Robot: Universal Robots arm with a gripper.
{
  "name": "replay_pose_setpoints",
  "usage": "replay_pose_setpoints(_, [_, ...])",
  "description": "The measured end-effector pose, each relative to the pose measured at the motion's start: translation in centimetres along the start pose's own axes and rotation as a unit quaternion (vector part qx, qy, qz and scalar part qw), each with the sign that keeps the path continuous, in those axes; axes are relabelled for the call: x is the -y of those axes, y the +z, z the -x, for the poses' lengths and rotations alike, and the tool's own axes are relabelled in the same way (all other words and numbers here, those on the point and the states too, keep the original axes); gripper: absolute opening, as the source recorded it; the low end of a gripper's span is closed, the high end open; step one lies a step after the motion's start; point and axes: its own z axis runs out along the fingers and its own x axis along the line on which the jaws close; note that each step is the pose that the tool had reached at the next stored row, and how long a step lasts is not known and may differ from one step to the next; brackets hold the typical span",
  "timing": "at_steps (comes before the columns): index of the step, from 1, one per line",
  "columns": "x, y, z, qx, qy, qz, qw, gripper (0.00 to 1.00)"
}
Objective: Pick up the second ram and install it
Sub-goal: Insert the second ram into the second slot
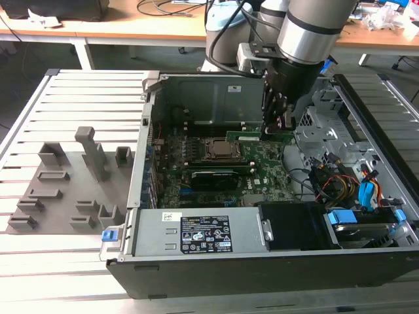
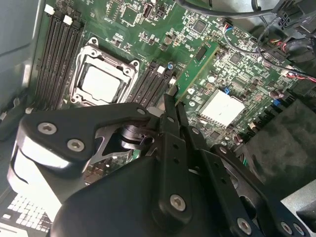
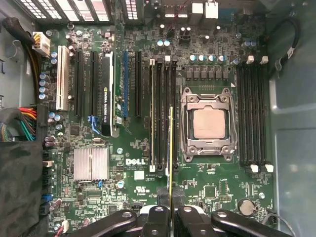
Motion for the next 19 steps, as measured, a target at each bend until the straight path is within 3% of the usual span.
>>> replay_pose_setpoints(9, [-0.06, 1.1, -0.03, 0.0, 0.0, 0.0, 1.0, 0.13])
replay_pose_setpoints(12, [-0.82, 1.5, -0.05, 0.0001, 0.0, 0.0, 1.0, 0.13])
replay_pose_setpoints(19, [-1.3, 1.94, -0.07, 0.0, 0.0, 0.0, 1.0, 0.13])
